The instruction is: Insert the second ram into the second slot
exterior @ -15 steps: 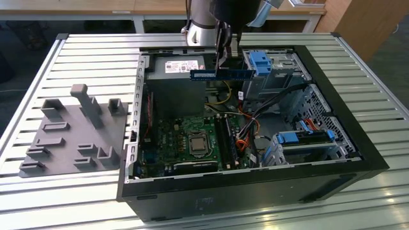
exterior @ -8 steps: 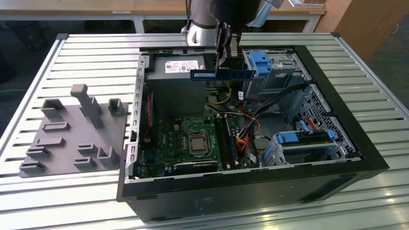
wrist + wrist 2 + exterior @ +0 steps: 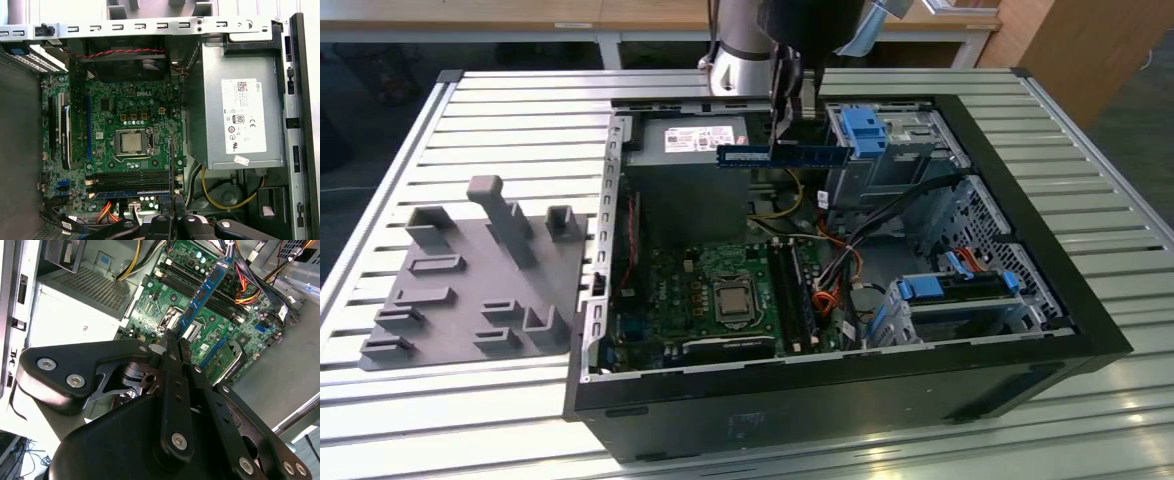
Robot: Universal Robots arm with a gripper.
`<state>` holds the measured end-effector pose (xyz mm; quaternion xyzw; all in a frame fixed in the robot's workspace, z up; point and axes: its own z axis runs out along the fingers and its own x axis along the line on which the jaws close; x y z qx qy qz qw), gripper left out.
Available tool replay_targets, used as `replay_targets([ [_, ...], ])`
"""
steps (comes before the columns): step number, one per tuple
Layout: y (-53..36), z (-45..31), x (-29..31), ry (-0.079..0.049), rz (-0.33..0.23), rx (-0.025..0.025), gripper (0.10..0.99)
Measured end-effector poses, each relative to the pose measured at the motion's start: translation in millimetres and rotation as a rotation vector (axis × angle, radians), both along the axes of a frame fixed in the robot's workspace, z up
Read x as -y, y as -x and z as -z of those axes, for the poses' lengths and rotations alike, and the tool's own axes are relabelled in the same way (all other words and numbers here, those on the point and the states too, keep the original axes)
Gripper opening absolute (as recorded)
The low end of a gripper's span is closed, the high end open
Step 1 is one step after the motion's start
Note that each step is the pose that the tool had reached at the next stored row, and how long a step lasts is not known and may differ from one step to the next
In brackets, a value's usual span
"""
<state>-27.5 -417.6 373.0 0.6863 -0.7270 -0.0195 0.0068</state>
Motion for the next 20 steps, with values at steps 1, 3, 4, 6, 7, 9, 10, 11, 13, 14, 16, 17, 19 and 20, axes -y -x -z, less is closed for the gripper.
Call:
replay_targets([
  [1, 0.0, 0.0, 0.0, 0.000, 0.001, 0.0000, 0.133],
  [3, 0.0, 0.0, 0.0, 0.000, 0.005, 0.0000, 0.133],
  [4, 0.0, 0.0, 0.0, 0.000, 0.007, 0.0000, 0.133],
  [6, 0.1, 0.0, 0.2, 0.000, 0.011, 0.0000, 0.133],
  [7, 0.1, 0.0, 0.3, 0.000, 0.013, 0.0000, 0.133],
  [9, 0.0, 0.0, 0.6, 0.000, 0.017, 0.0000, 0.133],
  [10, 0.0, 0.0, 0.7, 0.000, 0.020, 0.0000, 0.133],
  [11, 0.0, 0.0, 0.7, 0.000, 0.026, 0.0000, 0.133],
  [13, 0.0, 0.0, 0.7, 0.001, 0.047, 0.0000, 0.133],
  [14, 0.0, 0.0, 0.7, 0.002, 0.059, 0.0000, 0.133],
  [16, 0.0, 0.0, 0.7, 0.002, 0.081, 0.0000, 0.133],
  [17, 0.0, 0.0, 0.7, 0.003, 0.091, 0.0000, 0.133],
  [19, 0.1, 0.0, 1.6, 0.003, 0.099, 0.0000, 0.133],
  [20, 0.0, 0.0, 2.0, 0.003, 0.099, 0.0000, 0.133],
])
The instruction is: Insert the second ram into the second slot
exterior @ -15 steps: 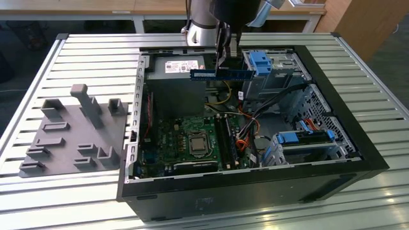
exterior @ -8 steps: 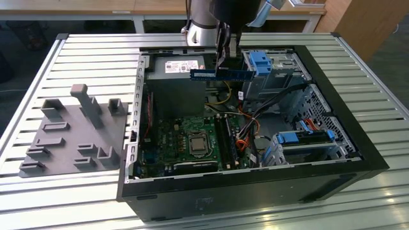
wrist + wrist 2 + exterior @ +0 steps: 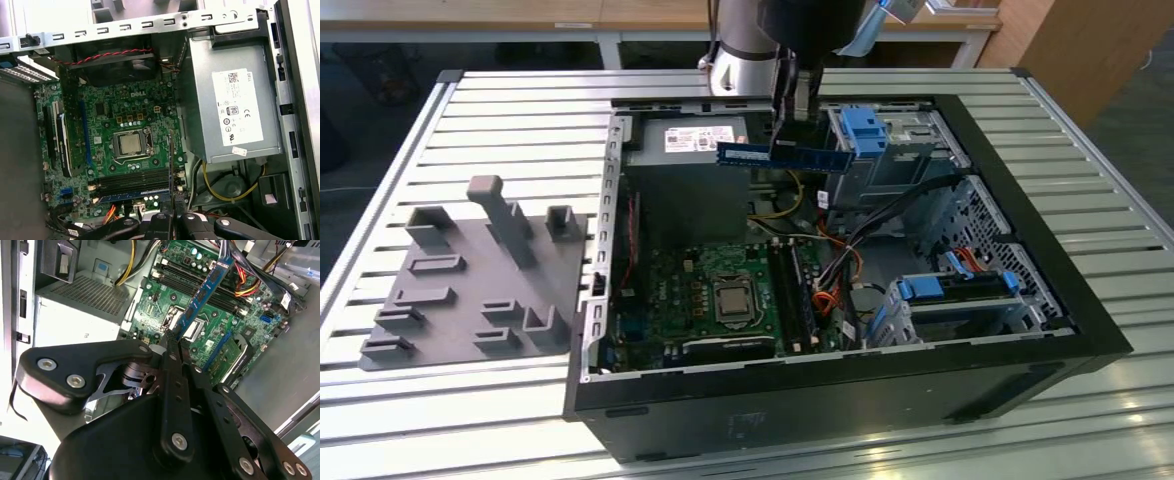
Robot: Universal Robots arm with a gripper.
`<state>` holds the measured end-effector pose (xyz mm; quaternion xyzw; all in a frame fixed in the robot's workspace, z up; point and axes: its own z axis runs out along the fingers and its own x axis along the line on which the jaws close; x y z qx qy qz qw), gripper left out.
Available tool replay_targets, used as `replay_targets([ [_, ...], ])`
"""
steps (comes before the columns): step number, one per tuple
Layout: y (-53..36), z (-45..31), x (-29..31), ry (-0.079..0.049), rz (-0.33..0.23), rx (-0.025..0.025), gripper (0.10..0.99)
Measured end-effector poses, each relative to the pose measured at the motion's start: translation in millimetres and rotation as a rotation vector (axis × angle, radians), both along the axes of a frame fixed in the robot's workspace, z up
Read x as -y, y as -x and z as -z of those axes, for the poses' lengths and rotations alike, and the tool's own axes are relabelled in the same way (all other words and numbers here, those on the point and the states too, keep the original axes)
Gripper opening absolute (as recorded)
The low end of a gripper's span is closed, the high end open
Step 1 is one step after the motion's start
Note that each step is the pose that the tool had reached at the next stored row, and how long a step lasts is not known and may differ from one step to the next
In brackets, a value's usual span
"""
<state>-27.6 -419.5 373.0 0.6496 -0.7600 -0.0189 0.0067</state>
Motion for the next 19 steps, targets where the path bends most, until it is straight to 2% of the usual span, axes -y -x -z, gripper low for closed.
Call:
replay_targets([
  [10, -0.1, 0.1, 1.2, 0.001, 0.011, 0.0000, 0.133],
  [19, -0.1, 0.1, 1.2, 0.001, 0.053, 0.0000, 0.133],
])
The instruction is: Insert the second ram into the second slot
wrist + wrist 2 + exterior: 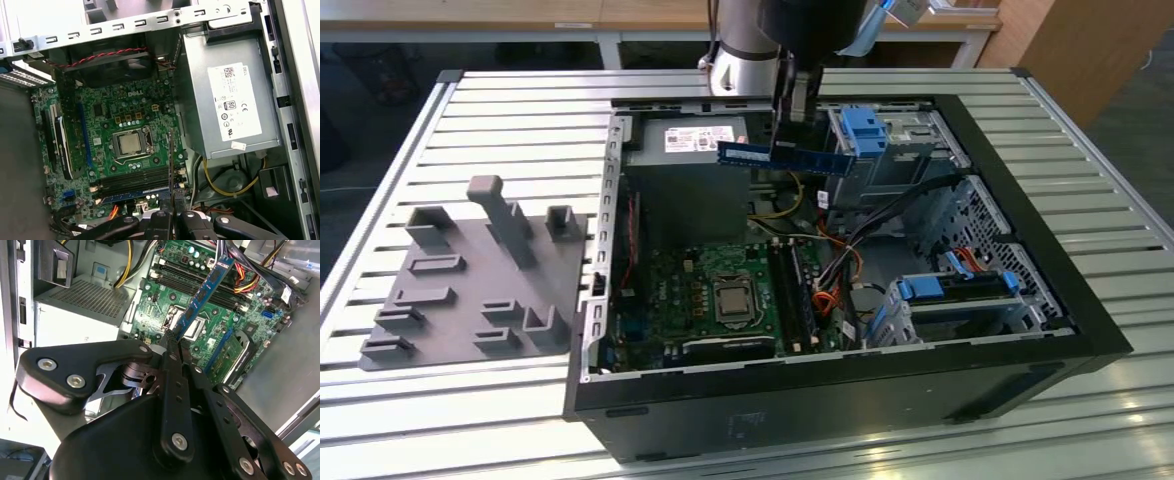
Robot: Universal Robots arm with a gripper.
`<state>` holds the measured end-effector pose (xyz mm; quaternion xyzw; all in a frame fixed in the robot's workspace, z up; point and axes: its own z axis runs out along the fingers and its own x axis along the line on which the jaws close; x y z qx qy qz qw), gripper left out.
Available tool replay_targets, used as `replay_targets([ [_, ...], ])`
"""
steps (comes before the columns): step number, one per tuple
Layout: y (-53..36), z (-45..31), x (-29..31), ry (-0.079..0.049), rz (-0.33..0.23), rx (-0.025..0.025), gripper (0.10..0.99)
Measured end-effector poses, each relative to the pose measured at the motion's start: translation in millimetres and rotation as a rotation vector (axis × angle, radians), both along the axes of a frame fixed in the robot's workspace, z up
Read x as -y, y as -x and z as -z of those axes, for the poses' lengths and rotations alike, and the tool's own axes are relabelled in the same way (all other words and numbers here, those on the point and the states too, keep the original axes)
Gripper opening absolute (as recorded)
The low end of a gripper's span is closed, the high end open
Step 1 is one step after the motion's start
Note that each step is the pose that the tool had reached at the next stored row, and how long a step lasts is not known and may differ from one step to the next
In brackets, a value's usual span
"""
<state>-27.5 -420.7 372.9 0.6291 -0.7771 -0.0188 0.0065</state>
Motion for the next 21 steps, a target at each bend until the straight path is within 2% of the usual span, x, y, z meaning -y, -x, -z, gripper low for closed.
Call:
replay_targets([
  [21, 0.0, 0.0, 0.0, 0.000, 0.086, 0.0000, 0.133],
])
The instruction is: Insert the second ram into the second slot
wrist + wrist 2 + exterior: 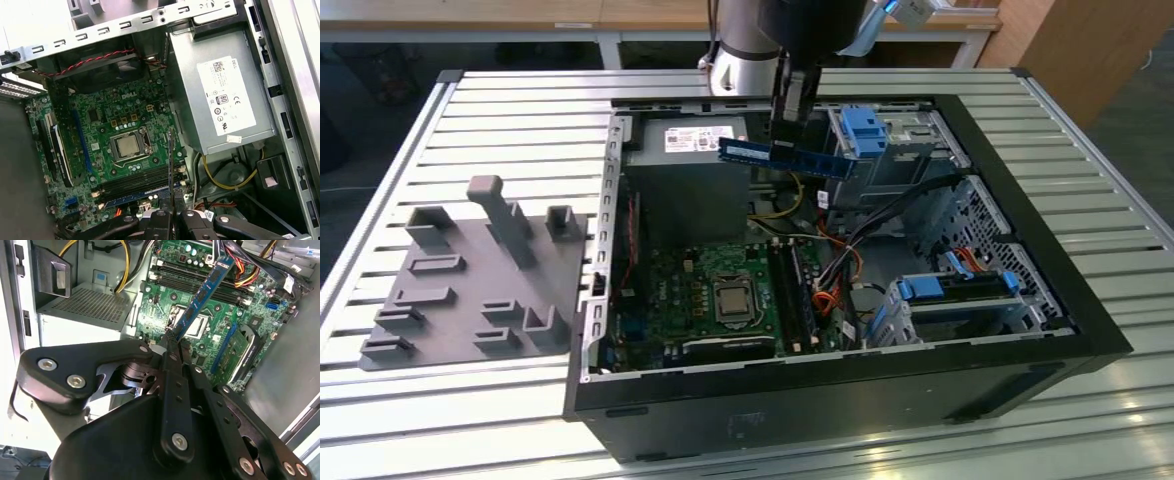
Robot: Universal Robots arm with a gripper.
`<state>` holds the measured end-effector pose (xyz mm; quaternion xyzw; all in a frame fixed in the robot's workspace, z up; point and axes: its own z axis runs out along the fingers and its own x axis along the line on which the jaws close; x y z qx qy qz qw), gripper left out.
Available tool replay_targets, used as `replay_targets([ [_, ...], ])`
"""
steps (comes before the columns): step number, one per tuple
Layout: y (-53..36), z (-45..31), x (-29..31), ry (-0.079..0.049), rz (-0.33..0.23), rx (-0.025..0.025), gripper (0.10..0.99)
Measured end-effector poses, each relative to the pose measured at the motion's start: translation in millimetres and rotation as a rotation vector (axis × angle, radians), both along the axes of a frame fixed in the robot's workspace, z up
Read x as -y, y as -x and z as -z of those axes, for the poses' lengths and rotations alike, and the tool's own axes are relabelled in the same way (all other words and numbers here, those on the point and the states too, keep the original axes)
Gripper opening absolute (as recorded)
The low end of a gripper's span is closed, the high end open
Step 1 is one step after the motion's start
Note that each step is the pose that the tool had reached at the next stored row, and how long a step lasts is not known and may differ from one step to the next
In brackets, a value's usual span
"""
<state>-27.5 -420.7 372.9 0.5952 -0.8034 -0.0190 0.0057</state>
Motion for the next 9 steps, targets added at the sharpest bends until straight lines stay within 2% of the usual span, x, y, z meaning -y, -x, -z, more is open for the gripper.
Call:
replay_targets([
  [9, 0.0, 0.0, 0.0, 0.000, 0.032, 0.0000, 0.133],
])
